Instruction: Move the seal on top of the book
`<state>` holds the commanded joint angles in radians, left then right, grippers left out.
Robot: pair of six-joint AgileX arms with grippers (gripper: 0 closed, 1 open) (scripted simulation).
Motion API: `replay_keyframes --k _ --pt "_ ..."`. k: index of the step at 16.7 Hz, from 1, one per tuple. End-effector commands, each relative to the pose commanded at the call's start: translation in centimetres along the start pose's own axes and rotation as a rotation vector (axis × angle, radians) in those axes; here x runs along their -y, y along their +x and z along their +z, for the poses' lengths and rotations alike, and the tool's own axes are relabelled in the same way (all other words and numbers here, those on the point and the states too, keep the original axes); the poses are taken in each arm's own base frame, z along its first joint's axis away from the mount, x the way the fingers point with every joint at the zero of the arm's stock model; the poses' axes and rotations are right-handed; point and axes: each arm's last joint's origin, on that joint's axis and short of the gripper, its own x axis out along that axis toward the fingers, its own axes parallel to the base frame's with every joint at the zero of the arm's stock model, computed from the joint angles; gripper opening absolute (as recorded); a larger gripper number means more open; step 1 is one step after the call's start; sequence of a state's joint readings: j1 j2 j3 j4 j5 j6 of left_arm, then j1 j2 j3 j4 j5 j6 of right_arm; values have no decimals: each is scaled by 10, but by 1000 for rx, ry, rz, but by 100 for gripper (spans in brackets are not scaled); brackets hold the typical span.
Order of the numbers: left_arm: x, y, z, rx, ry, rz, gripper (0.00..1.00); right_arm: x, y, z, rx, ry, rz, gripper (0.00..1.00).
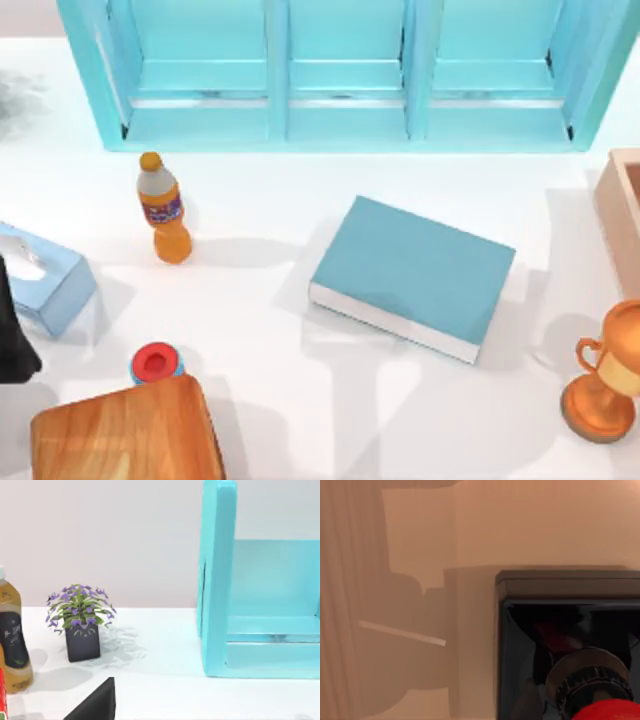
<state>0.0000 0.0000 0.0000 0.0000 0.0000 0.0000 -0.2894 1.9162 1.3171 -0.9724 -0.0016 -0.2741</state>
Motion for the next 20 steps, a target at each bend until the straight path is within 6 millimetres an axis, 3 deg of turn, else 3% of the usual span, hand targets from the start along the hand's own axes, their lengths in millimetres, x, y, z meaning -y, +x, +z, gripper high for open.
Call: replay_keyframes --k 2,12,15,20 --pt "0 0 0 0 0 0 100 0 0 0 0 0 0 0" --pt "0 0 0 0 0 0 100 -3 -5 2 3 5 -1 0" --pt "0 0 0 0 0 0 100 -27 -32 14 8 14 -2 0" --pt "0 0 0 0 0 0 100 -104 -103 17 -21 5 -1 0"
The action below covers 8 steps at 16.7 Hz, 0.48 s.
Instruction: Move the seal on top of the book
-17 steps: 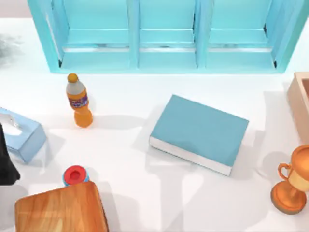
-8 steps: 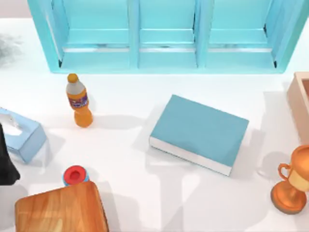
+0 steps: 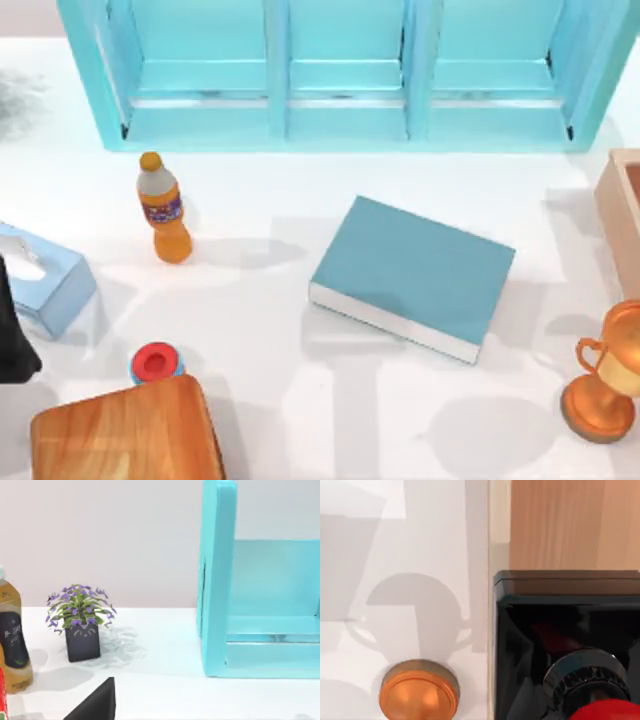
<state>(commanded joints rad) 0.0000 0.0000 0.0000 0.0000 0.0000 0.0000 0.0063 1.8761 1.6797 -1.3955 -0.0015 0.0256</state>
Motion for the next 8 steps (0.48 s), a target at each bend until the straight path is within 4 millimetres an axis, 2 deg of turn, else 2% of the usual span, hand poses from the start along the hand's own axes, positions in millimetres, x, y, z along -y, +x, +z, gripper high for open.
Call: replay_keyframes --k 2,4,8 --pt "0 0 0 0 0 0 100 -27 -26 -9 6 -2 -1 0" --pt "0 0 0 0 0 0 100 -42 -43 -16 19 -4 0 0" --pt "0 0 0 0 0 0 100 -46 -47 -18 23 -4 0 0"
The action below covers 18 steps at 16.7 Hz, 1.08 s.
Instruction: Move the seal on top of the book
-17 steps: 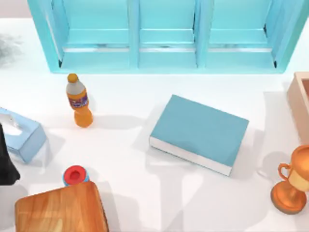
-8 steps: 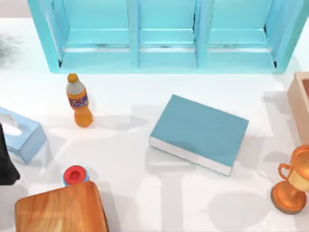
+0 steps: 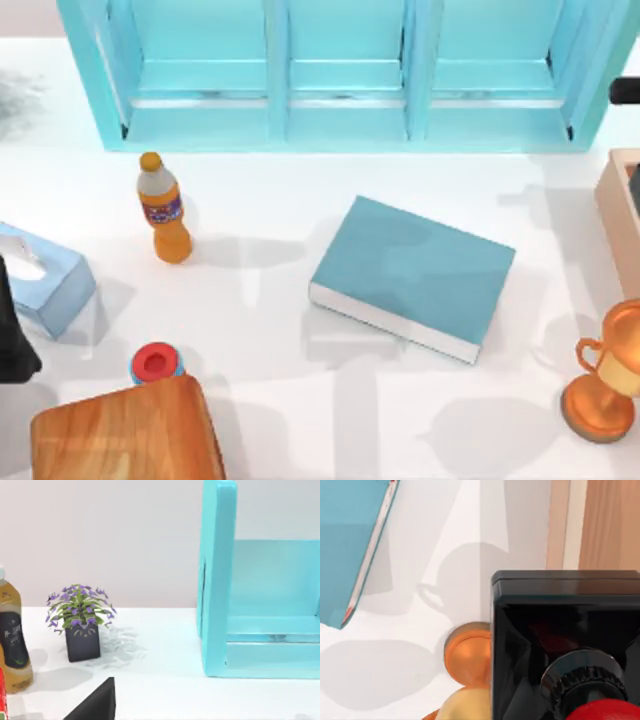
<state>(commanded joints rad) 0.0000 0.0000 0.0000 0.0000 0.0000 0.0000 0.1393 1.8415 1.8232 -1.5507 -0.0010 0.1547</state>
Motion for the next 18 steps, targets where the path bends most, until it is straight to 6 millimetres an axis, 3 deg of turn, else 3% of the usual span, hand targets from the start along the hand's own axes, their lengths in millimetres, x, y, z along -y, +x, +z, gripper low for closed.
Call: replay_keyframes --k 3,5,9,13,15,18 --pt "0 0 0 0 0 0 100 -5 5 4 -7 4 0 0" --pt "0 0 0 0 0 0 100 -26 15 14 -14 4 -5 0" --pt "0 0 0 0 0 0 100 -101 48 32 -8 4 -7 0" --pt "0 0 0 0 0 0 100 -175 82 29 1 5 -3 0" --pt "0 0 0 0 0 0 100 -189 89 28 2 5 -2 0" --pt "0 0 0 0 0 0 100 -189 89 28 2 5 -2 0"
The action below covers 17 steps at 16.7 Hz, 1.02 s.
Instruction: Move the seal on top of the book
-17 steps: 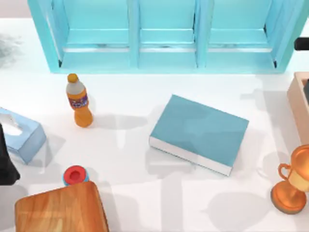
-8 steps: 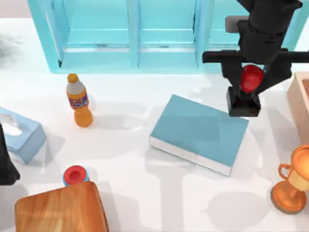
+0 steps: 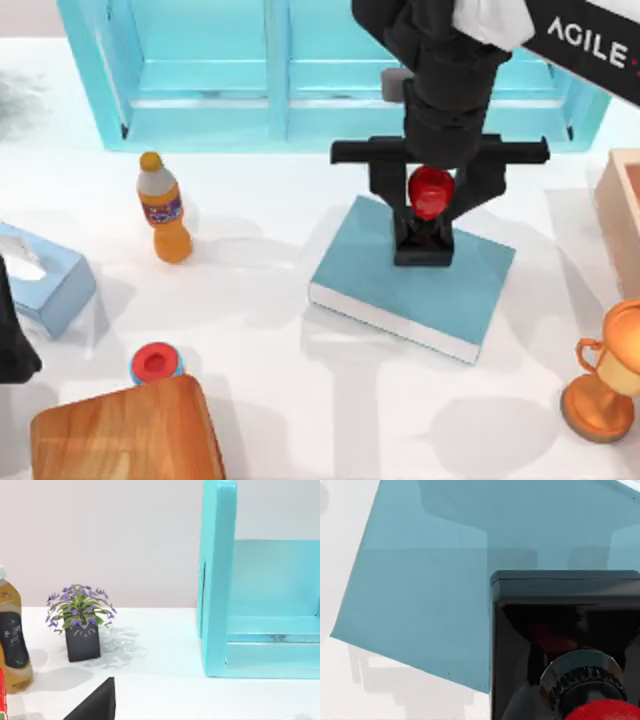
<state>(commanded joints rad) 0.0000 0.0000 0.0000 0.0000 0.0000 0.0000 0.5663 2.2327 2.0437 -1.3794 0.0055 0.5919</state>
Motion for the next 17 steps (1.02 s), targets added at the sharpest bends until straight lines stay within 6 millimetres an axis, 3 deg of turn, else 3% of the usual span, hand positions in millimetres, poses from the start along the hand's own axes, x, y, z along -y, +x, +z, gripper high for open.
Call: replay_keyframes --k 10,17 --pt "0 0 0 0 0 0 100 0 -5 0 0 0 0 0" --pt "0 0 0 0 0 0 100 0 -5 0 0 0 0 53"
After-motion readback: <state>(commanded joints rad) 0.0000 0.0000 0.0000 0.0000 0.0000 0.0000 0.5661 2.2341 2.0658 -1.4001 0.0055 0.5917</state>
